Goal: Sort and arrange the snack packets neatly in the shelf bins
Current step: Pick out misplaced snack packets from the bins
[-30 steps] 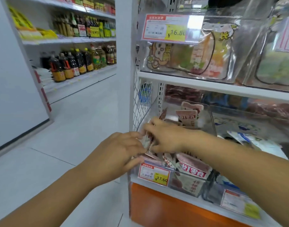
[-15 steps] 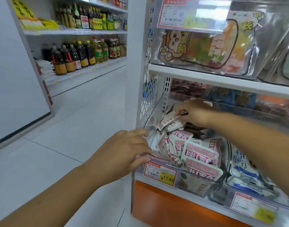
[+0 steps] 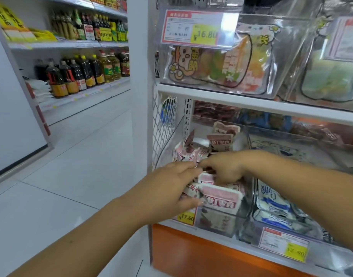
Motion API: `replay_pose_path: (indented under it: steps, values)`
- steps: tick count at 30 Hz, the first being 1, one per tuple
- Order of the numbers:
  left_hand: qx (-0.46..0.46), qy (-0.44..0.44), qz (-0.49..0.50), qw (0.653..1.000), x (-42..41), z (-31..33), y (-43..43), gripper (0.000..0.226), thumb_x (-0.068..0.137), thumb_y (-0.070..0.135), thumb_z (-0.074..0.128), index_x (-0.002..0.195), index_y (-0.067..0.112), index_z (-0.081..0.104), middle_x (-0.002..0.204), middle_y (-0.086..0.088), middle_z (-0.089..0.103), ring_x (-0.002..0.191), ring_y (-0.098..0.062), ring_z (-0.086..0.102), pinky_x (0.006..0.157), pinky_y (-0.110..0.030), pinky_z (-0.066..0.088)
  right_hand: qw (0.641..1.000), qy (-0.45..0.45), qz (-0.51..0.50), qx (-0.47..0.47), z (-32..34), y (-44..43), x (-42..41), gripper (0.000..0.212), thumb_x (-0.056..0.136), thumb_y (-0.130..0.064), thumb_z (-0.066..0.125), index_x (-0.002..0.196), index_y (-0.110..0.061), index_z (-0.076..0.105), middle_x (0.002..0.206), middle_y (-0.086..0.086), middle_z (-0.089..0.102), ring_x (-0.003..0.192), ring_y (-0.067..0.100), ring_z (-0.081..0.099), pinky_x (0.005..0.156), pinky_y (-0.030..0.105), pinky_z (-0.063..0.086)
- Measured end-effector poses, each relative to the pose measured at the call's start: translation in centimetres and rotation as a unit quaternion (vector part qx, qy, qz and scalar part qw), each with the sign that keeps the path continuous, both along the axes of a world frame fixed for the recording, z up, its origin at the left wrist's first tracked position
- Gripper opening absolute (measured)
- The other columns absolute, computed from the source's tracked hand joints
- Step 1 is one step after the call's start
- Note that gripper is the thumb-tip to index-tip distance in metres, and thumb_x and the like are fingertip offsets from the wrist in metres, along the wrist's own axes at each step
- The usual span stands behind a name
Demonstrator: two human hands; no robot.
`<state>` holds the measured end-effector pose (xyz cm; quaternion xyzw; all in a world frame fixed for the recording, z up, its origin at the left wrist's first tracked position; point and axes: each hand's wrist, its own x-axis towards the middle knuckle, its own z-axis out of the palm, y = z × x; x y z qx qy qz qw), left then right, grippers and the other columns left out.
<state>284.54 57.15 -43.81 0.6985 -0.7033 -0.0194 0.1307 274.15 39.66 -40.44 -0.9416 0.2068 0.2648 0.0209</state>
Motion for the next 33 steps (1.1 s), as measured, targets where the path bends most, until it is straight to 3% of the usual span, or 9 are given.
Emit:
replay_pose_path:
  steps: [4,10,15,18,21,24,26,30,33]
  values:
    - [0.035,-0.021,-0.002,0.999,-0.4,-0.2,-1.4,0.071,0.09,0.068,0.038,0.151,0.041,0.016,0.159,0.018,0.01,0.141,-0.007,0.021,0.112,-0.03,0.019,0.994,-0.045,-0.033,0.09,0.9,-0.1,0.5,0.061,0.08,-0.015,0.075,0.133,-0.025,0.047,0.098,-0.014,0.049,0.082,0.005,0.051,0.067,0.018,0.041]
    - [0.04,-0.067,-0.033,0.996,-0.8,-1.2,-1.4,0.054,0.095,0.066,0.018,0.123,0.041,0.056,0.144,0.019,0.038,0.12,-0.005,0.047,0.101,-0.036,0.025,0.959,-0.166,-0.145,0.176,3.3,-2.8,-0.5,0.041,0.086,-0.001,0.065,0.118,-0.019,0.047,0.107,0.014,0.057,0.08,0.021,0.057,0.063,0.029,0.055]
    - [0.051,-0.075,-0.032,0.995,-0.8,-1.3,-1.0,0.053,0.097,0.061,0.015,0.112,0.036,0.058,0.114,0.019,0.059,0.106,-0.002,0.047,0.097,-0.031,0.025,0.948,-0.277,-0.145,0.055,4.6,-5.2,-1.3,0.024,0.084,-0.012,0.07,0.095,-0.016,0.048,0.085,0.005,0.053,0.069,0.019,0.051,0.055,0.03,0.043]
    - [0.057,-0.063,-0.039,0.996,-0.7,-1.3,-1.1,0.054,0.096,0.063,0.014,0.111,0.038,0.059,0.115,0.021,0.059,0.106,-0.002,0.048,0.097,-0.032,0.027,0.91,-0.373,-0.168,0.066,5.3,-6.1,-1.6,0.035,0.084,-0.01,0.07,0.111,-0.008,0.049,0.092,0.015,0.06,0.071,0.025,0.058,0.059,0.033,0.052]
    - [0.052,-0.057,-0.034,0.996,-0.6,-1.4,-1.2,0.057,0.093,0.066,0.013,0.112,0.039,0.06,0.112,0.02,0.06,0.103,0.0,0.048,0.095,-0.031,0.028,0.926,-0.318,-0.164,0.122,5.3,-5.2,-2.1,0.031,0.084,-0.012,0.072,0.105,-0.01,0.049,0.084,0.005,0.054,0.063,0.014,0.051,0.047,0.011,0.042]
    - [0.033,-0.037,-0.023,0.999,-0.7,-1.0,-1.3,0.048,0.093,0.068,0.027,0.11,0.037,0.06,0.101,0.018,0.06,0.092,-0.001,0.05,0.094,-0.031,0.032,0.956,-0.211,-0.151,0.137,3.7,-4.5,-2.1,0.072,0.081,-0.029,0.075,0.142,-0.017,0.038,0.139,0.003,0.049,0.118,0.02,0.054,0.094,0.02,0.042]
    - [0.024,-0.027,-0.011,0.999,-0.6,-0.5,-1.6,0.05,0.089,0.07,0.036,0.123,0.04,0.057,0.112,0.02,0.058,0.101,-0.001,0.051,0.097,-0.031,0.036,0.957,-0.197,-0.145,0.156,3.0,-4.0,-1.9,0.088,0.078,-0.04,0.076,0.149,-0.021,0.028,0.147,-0.004,0.041,0.129,0.018,0.045,0.108,0.028,0.033]
    - [-0.009,0.01,0.003,1.0,-1.1,0.0,-2.5,0.058,0.079,0.077,0.045,0.127,0.043,0.049,0.112,0.025,0.044,0.104,0.001,0.043,0.09,-0.026,0.041,0.975,-0.085,-0.112,0.171,3.0,-3.4,-1.3,0.057,0.075,-0.046,0.076,0.124,-0.025,0.054,0.121,-0.009,0.062,0.113,0.017,0.058,0.101,0.036,0.046]
    - [-0.012,0.033,0.009,0.999,-1.6,-0.4,-3.2,0.061,0.075,0.08,0.045,0.122,0.042,0.052,0.108,0.024,0.039,0.096,0.002,0.038,0.077,-0.02,0.036,0.988,-0.052,-0.08,0.121,1.4,-2.2,-0.1,0.076,0.063,-0.049,0.083,0.128,-0.027,0.05,0.116,-0.009,0.061,0.106,0.015,0.057,0.094,0.033,0.046]
